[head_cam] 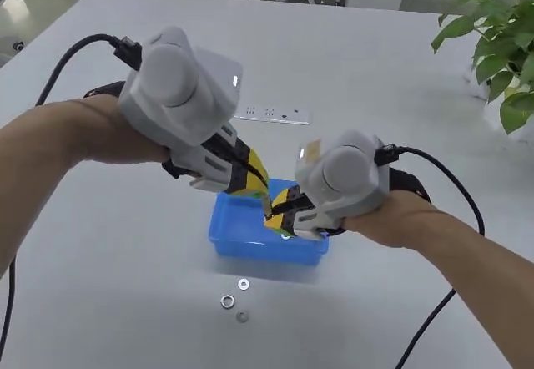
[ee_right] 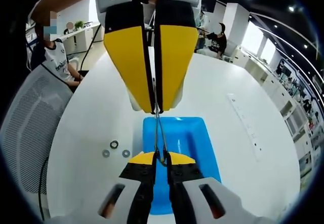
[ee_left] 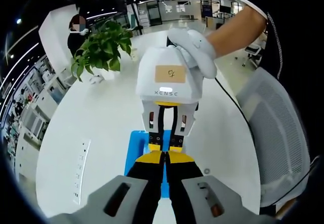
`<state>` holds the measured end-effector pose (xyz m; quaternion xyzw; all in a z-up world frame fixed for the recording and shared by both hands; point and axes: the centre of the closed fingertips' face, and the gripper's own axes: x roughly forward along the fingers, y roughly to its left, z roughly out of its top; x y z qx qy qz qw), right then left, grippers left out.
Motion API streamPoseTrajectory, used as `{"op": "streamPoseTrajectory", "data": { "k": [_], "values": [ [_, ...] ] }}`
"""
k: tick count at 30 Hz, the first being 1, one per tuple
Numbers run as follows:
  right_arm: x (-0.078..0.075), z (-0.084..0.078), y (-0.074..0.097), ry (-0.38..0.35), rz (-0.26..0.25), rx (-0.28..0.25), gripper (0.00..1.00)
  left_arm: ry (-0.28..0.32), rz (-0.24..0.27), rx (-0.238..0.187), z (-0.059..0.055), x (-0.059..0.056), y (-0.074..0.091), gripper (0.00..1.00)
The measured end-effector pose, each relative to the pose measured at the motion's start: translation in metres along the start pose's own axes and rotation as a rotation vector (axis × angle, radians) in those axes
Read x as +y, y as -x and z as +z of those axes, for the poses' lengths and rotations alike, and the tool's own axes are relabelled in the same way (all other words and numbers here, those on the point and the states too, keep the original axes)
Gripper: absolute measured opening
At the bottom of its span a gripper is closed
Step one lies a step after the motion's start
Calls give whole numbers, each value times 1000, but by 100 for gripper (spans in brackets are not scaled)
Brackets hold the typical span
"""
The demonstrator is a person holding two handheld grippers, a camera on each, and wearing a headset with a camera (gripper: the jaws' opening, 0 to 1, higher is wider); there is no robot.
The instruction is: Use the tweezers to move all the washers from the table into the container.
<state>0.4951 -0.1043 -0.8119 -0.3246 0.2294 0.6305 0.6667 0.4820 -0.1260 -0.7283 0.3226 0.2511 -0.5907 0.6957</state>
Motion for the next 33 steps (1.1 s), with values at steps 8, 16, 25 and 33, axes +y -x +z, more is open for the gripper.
{"op": "streamPoseTrajectory", "data": {
  "k": [8, 16, 25, 33],
  "values": [
    [-6, -12, -9, -27, 18, -4, 10, -3, 19, -3, -6, 8, -12, 5],
    [-7, -23, -22, -34, 36, 6, 10, 1, -2, 9, -15, 10, -26, 5],
    [-14, -31, -31, -73, 41, 3, 10, 12, -13, 7, -21, 17, -36, 5],
    [-12, -37, -38, -80, 47, 12, 11, 27, -26, 10, -27, 16, -43, 5]
  ]
}}
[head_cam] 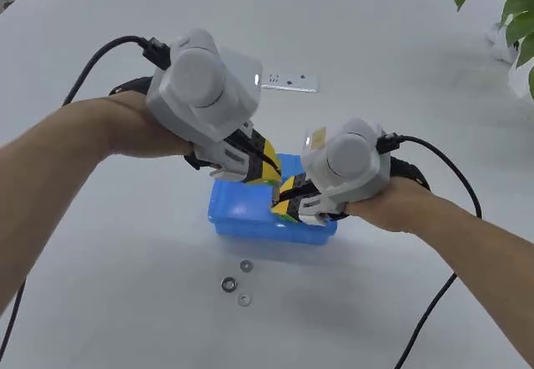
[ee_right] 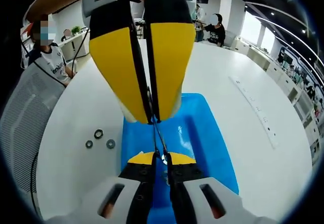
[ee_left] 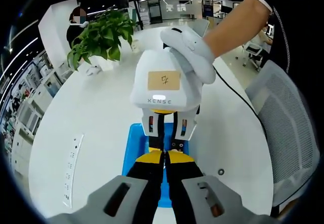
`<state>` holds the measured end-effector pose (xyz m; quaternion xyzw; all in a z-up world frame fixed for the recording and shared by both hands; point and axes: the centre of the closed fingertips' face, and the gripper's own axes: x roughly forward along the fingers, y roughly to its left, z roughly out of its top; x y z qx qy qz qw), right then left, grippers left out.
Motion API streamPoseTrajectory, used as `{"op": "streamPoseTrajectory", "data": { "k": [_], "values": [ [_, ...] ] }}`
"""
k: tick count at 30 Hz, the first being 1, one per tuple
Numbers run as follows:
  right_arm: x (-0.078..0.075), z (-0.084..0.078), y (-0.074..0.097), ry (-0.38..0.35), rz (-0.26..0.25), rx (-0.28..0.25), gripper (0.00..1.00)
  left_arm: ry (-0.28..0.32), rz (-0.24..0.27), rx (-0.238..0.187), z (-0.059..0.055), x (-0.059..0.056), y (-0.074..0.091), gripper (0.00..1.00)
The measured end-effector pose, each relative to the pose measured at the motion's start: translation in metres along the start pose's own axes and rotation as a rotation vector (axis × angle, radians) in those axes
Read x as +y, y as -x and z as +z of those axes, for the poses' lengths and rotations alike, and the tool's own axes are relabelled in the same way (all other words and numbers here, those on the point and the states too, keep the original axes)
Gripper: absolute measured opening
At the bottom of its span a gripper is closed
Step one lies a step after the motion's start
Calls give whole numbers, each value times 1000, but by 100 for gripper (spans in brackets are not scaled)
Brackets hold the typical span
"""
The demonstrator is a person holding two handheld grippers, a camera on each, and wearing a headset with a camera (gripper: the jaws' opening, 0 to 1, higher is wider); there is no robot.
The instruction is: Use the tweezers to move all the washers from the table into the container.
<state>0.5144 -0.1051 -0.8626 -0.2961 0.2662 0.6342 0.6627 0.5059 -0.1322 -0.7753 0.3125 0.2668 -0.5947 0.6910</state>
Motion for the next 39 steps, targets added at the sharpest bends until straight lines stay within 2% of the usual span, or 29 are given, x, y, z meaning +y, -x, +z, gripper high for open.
{"op": "streamPoseTrajectory", "data": {
  "k": [7, 19, 32, 39],
  "values": [
    [0, -2, -1, 5, 3, 7, 10, 6, -5, -4, -1, -1, -2, 5],
    [2, 5, 3, 9, 1, 0, 10, 7, 2, -7, 2, 0, 5, 5],
    [1, 20, 19, 15, -37, -30, 10, -7, 18, -12, 16, -1, 22, 5],
    [6, 28, 28, 20, -52, -45, 11, -15, 15, -15, 24, -7, 31, 5]
  ]
}}
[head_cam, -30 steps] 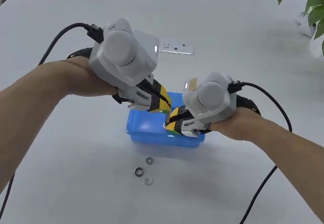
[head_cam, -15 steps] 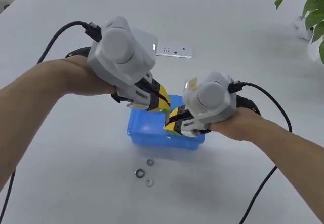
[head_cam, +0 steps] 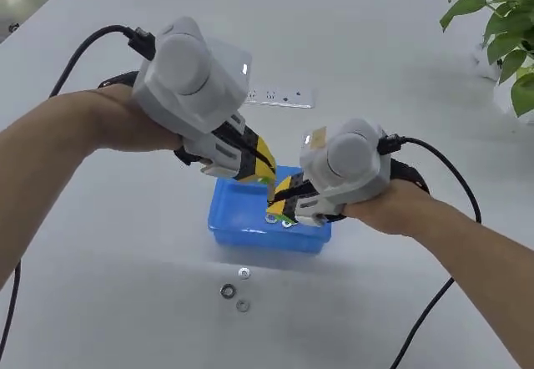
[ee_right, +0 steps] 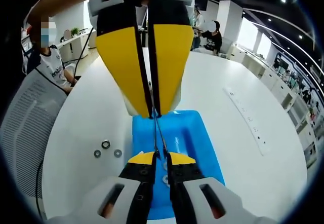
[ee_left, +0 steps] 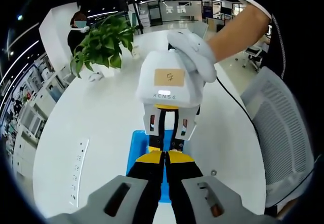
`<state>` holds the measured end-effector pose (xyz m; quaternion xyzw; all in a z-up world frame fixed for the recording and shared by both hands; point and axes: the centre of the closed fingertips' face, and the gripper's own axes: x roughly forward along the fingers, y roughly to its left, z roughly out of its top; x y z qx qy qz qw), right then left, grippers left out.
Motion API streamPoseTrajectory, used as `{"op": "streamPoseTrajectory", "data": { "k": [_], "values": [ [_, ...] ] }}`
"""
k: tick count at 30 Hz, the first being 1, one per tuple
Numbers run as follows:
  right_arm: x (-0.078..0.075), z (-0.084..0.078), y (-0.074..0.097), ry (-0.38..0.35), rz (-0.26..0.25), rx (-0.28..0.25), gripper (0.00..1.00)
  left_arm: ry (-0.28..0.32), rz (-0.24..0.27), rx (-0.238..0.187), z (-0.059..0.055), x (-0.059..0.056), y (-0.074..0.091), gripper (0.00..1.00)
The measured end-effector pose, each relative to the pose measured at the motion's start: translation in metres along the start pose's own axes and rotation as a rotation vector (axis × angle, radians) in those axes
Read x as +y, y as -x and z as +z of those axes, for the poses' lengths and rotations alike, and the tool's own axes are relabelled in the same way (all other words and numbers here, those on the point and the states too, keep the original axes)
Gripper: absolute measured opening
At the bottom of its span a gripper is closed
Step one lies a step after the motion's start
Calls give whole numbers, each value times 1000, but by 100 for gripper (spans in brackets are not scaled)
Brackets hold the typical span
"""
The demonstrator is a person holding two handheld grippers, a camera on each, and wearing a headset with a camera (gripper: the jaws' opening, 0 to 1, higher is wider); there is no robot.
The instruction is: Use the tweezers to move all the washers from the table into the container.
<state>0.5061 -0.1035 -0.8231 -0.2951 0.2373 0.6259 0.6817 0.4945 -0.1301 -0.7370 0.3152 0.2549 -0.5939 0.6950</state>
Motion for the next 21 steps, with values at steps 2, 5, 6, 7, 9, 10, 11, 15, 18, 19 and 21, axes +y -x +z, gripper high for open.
{"op": "streamPoseTrajectory", "data": {
  "k": [2, 5, 6, 7, 9, 10, 11, 15, 18, 19, 21],
  "values": [
    [2, 2, 2, 5, -3, -1, 11, -1, -3, 0, 2, -3, 2, 5],
    [6, 5, 6, 10, -6, -5, 11, -5, -3, 1, 5, -7, 6, 5],
    [7, 6, 7, 10, -7, -6, 11, -5, -2, 0, 6, -7, 7, 5],
    [8, 7, 8, 11, -7, -7, 11, -5, -4, 0, 7, -9, 8, 5],
    [10, 10, 10, 14, -9, -10, 11, -6, -6, 2, 9, -11, 11, 5],
    [13, 12, 11, 15, -9, -14, 11, -4, -8, 2, 10, -13, 13, 5],
    [14, 12, 12, 16, -8, -17, 11, -5, -11, 4, 10, -15, 14, 5],
    [21, 17, 14, 17, -8, -28, 11, -9, -14, 6, 12, -21, 19, 5],
    [26, 19, 15, 23, -7, -29, 11, -12, -16, 10, 12, -26, 22, 4],
    [28, 20, 15, 26, -8, -30, 11, -15, -16, 12, 13, -28, 23, 4],
    [31, 21, 15, 30, -7, -31, 11, -15, -17, 14, 12, -31, 24, 4]
  ]
}}
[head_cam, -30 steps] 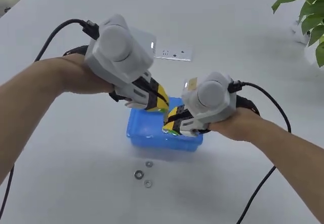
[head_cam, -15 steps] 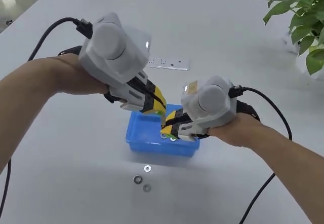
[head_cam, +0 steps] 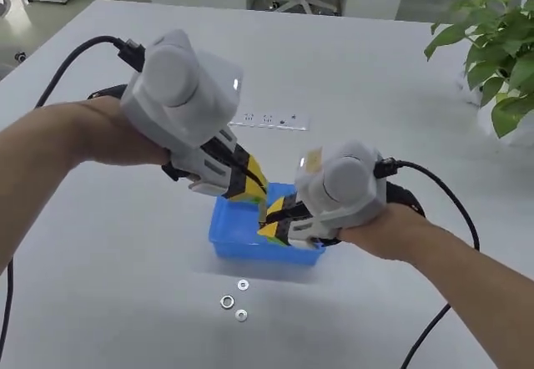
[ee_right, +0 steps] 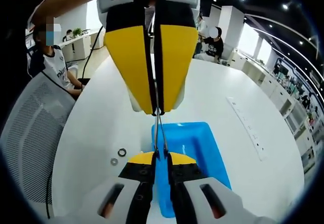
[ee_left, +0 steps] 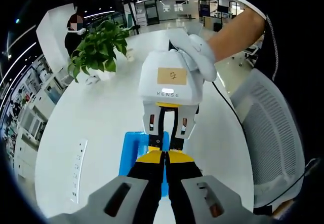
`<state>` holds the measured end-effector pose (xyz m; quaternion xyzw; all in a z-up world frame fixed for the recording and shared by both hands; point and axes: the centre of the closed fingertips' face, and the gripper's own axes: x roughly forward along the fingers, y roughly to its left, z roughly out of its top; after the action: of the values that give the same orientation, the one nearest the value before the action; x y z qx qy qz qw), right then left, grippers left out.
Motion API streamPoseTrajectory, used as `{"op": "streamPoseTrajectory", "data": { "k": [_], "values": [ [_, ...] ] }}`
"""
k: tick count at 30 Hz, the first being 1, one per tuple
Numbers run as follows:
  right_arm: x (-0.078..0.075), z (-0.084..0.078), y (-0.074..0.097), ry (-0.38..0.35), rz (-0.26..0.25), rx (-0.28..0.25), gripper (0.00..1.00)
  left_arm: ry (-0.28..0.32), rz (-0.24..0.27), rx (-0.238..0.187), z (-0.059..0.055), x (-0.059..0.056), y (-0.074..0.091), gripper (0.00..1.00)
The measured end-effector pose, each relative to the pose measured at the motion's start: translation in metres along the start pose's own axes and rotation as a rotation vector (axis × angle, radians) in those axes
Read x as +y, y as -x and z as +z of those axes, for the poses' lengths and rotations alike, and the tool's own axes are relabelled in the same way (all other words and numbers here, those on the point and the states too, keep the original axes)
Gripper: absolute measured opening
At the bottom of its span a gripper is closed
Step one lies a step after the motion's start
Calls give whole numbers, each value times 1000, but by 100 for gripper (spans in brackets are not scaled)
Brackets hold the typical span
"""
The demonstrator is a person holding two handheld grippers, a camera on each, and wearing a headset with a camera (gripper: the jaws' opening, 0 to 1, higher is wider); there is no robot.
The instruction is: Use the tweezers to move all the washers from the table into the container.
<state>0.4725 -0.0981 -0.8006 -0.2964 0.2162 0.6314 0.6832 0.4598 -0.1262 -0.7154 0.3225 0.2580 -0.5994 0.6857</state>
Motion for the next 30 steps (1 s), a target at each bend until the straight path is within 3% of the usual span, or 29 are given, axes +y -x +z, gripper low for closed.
{"op": "streamPoseTrajectory", "data": {
  "k": [18, 30],
  "values": [
    [29, -4, -12, 9, 39, 12, 12, 20, -9, 12, -15, -25, -2, 4],
    [53, -18, -23, -5, 71, 22, 12, 40, -35, 16, -24, -44, -10, 4]
  ]
}}
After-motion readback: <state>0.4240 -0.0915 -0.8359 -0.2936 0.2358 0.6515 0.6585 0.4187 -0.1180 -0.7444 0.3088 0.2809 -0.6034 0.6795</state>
